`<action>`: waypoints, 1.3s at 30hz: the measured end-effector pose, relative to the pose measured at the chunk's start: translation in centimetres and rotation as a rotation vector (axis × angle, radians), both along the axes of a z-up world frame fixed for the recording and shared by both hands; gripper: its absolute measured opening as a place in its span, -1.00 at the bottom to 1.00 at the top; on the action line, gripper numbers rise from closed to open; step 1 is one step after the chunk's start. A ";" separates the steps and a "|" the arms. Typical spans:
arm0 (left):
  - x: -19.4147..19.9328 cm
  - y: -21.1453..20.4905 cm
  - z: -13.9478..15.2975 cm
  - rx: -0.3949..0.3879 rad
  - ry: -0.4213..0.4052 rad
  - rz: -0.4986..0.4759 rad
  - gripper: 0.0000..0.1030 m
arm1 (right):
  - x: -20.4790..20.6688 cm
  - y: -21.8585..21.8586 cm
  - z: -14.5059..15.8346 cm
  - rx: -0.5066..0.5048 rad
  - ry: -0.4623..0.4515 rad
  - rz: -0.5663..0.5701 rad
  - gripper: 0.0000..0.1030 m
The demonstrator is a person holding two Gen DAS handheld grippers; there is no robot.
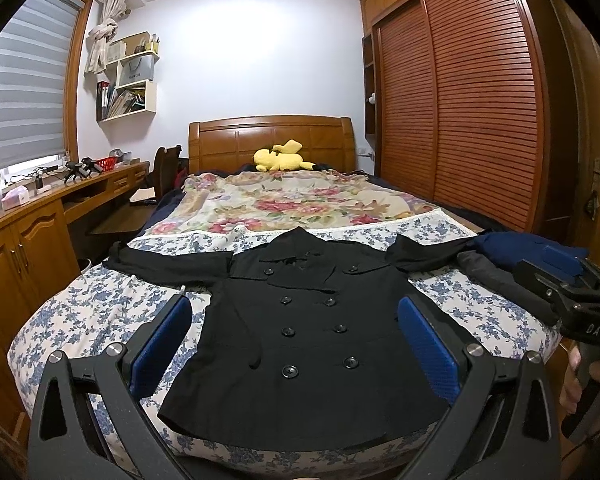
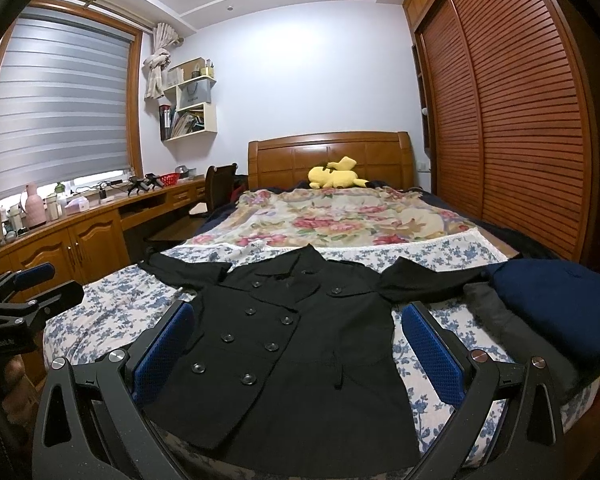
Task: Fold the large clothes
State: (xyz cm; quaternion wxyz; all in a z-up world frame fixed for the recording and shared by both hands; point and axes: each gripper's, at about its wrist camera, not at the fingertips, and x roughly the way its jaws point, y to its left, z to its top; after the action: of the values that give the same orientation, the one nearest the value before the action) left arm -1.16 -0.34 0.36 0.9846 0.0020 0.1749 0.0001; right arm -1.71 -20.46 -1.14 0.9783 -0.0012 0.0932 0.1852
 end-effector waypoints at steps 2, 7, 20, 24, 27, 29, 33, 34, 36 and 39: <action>-0.1 0.0 0.1 0.001 -0.002 -0.001 1.00 | 0.0 0.0 0.0 0.000 0.000 -0.001 1.00; -0.2 0.0 0.1 0.003 -0.002 0.002 1.00 | 0.0 0.0 0.0 -0.001 0.004 0.002 1.00; 2.0 1.0 -2.1 0.021 0.065 0.075 1.00 | 1.5 0.7 -0.7 -0.025 0.040 0.022 1.00; 3.3 1.8 -3.9 0.029 0.094 0.098 1.00 | 2.9 1.8 -1.1 -0.065 0.044 0.036 1.00; 4.4 2.8 -5.3 -0.001 0.118 0.099 1.00 | 4.2 2.5 -1.3 -0.074 0.050 0.062 1.00; 5.2 3.4 -6.2 -0.016 0.130 0.104 1.00 | 5.1 2.9 -1.5 -0.075 0.053 0.078 1.00; 6.2 4.6 -7.7 -0.016 0.112 0.152 1.00 | 7.9 3.9 -1.7 -0.068 0.071 0.116 1.00; 6.4 5.0 -8.0 -0.013 0.112 0.162 1.00 | 8.6 4.2 -1.8 -0.073 0.071 0.122 1.00; 7.1 5.8 -8.5 -0.013 0.127 0.183 1.00 | 10.0 4.8 -1.8 -0.078 0.077 0.140 1.00; 8.1 6.9 -9.4 -0.006 0.143 0.206 1.00 | 12.4 5.7 -2.0 -0.079 0.087 0.175 1.00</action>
State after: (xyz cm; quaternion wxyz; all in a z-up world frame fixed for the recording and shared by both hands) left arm 6.91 6.57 -9.04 0.9643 -0.0190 0.2441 0.1006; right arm 10.66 -14.72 -3.11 0.9526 -0.0401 0.1423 0.2660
